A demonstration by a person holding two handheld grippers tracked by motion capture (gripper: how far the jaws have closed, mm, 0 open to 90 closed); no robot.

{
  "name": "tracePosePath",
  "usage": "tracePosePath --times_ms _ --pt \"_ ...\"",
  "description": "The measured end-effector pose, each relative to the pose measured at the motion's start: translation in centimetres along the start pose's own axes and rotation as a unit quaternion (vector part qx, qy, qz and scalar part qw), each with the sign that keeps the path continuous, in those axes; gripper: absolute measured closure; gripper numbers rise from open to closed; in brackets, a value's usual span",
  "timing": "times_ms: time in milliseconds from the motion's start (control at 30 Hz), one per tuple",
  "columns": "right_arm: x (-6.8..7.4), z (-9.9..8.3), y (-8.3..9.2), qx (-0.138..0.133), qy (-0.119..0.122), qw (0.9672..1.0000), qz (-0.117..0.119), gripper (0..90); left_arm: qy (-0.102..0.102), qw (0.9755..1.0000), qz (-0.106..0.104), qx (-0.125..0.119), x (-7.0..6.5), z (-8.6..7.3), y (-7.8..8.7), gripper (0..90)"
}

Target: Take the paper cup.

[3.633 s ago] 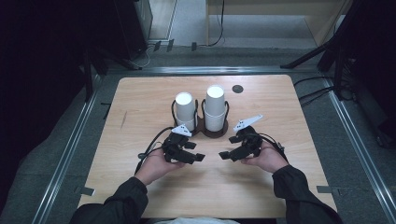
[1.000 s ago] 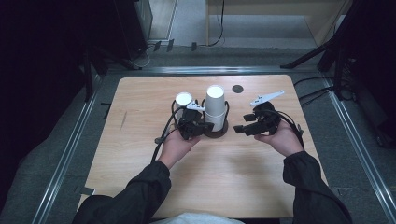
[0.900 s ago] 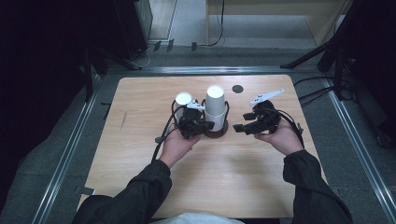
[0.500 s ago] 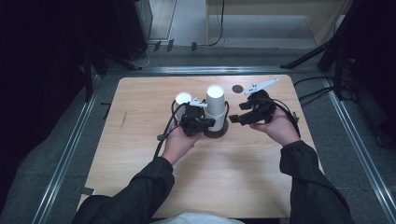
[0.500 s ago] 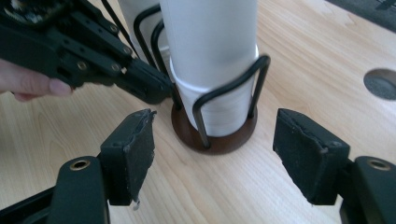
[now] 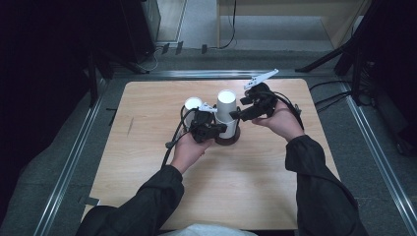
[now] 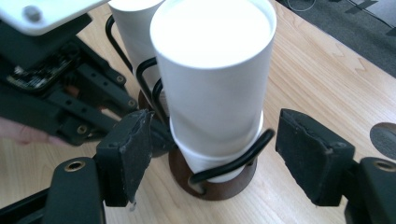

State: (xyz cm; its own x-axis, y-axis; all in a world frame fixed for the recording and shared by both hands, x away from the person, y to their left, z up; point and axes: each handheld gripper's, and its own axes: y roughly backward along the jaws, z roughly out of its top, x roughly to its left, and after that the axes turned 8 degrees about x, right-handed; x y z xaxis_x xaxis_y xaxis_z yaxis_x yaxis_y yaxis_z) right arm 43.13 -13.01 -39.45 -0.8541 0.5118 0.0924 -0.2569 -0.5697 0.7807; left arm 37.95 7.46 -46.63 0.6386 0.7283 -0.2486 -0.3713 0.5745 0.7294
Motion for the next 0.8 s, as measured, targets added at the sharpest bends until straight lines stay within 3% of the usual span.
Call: tracePosePath --times_ms 300,533,667,800 --pt "0.2 1.2 -0.8 0.003 0.005 1.0 -0.004 26.0 0.004 1.0 -0.004 0.0 0.2 0.0 -0.1 86.7" --pt "0.0 1.9 -1.2 0.005 0.025 0.9997 -0.002 25.8 0.003 1.0 -0.007 0.002 0.4 0.1 0.0 86.4" --pt "-0.4 2.2 -1.4 0.008 0.05 0.9987 0.005 25.5 -0.004 1.0 -0.006 0.005 0.4 0.1 0.0 86.3" --pt "-0.4 2.5 -1.6 0.009 0.051 0.9986 0.01 25.4 -0.006 0.9999 -0.004 0.008 0.4 0.2 0.1 86.3"
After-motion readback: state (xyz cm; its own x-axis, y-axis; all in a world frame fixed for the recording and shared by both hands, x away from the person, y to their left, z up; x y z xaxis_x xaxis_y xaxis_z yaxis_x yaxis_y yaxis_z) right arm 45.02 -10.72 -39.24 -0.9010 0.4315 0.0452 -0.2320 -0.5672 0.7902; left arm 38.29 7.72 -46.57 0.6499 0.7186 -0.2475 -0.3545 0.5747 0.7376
